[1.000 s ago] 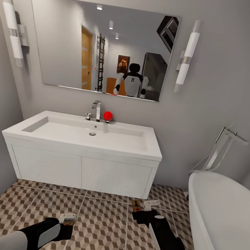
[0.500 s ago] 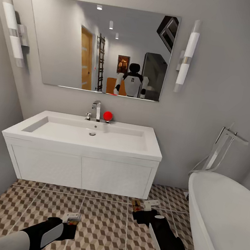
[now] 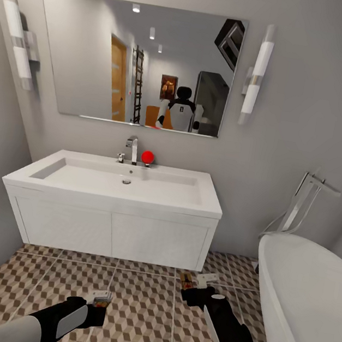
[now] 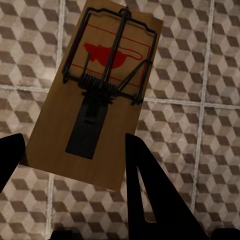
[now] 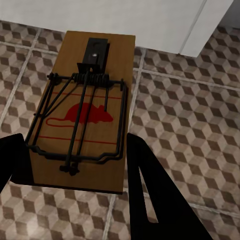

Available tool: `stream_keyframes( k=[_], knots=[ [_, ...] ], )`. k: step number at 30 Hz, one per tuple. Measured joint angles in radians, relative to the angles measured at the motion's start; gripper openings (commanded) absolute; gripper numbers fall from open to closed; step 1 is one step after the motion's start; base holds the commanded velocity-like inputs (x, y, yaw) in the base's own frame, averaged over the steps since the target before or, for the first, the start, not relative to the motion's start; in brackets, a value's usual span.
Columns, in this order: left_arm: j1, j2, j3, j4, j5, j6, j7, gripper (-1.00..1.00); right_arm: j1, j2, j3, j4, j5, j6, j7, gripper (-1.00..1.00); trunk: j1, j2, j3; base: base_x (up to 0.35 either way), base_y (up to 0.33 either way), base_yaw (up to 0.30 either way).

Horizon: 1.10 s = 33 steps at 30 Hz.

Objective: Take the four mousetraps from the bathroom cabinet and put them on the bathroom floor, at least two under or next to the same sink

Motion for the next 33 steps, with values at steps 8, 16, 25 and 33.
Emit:
stream_keyframes(
  k=[8,16,25,33],
  knots=[
    [0.0,0.0,0.0,0.0,0.0,0.0,0.0,-1.0,0.0,0.004,-0.001,0.0,0.0,0.001,-0.001,-1.0,0.031,-0.056,-0.025,0.0,0.0,0.0],
    [0.0,0.0,0.0,0.0,0.0,0.0,0.0,-1.0,0.0,0.004,-0.001,0.0,0.0,0.001,-0.002,-1.0,0.061,-0.112,-0.057,0.0,0.0,0.0],
    [0.0,0.0,0.0,0.0,0.0,0.0,0.0,-1.0,0.0,0.004,-0.001,0.0,0.0,0.001,-0.002,-1.0,0.096,-0.175,-0.099,0.0,0.0,0.0],
    [0.0,0.008,0.002,-0.004,-0.001,0.0,0.0,-1.0,0.0,0.005,-0.001,0.0,-0.001,0.001,-0.001,-1.0,0.127,-0.231,-0.137,0.0,0.0,0.0]
  ],
)
